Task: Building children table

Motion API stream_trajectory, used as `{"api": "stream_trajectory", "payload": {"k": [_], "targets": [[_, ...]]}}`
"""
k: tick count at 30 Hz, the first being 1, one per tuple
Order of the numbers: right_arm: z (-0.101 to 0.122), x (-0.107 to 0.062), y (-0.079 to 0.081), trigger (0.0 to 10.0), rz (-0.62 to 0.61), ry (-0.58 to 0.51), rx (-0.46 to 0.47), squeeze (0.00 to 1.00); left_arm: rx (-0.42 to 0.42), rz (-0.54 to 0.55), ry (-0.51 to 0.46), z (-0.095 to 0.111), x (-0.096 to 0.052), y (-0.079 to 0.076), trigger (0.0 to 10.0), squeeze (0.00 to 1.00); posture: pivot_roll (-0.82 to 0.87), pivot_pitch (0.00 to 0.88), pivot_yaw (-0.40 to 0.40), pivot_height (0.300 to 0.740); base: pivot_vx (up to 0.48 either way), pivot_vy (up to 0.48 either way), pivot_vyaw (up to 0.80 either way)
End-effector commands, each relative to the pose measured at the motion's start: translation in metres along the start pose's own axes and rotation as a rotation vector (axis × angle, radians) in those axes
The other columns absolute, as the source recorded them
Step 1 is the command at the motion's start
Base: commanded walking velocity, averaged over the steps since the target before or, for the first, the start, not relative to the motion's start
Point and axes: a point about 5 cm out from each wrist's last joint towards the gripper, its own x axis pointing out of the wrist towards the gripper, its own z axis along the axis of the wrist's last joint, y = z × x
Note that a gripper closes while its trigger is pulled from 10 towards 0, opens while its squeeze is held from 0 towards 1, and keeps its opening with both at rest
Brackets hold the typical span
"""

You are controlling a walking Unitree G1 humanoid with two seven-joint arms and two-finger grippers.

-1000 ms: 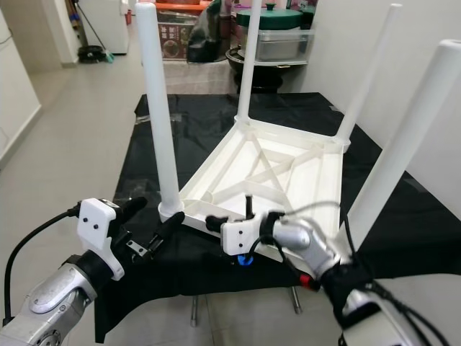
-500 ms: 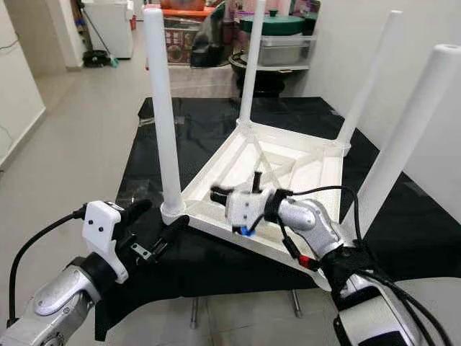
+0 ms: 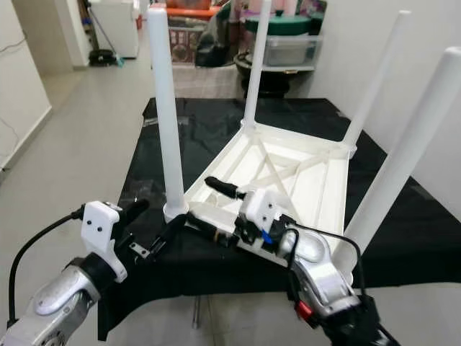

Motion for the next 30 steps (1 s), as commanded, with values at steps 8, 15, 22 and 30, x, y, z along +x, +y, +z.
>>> {"api": "stream_trajectory", "payload": {"k": [8,15,22,30], "targets": [[0.021,-0.011,0.002,10.0,-0.09,0.028,-0.121,1.0,0.019,0.007,0.021,-0.006,0.003,0.002,10.0,0.0,0.02,0.0,-0.029,0.74,0.0,0.0,0.0],[-0.011,-0.077,0.069,10.0,0.295,0.397,0.231,0.0,0.021,0.018,0.023,-0.008,0.002,0.005,10.0,0.0,0.01,0.0,-0.026,0.74,0.0,0.0,0.0],[-0.028,-0.119,0.04,10.0,0.324,0.609,0.295,0.0,0.021,0.016,0.022,-0.009,0.005,0.003,10.0,0.0,0.01,0.0,-0.038,0.74,0.0,0.0,0.0],[-0.035,-0.137,0.03,10.0,0.365,0.744,0.288,0.0,0.03,0.026,0.028,-0.01,0.003,0.005,10.0,0.0,0.02,0.0,-0.05,0.74,0.0,0.0,0.0]]}}
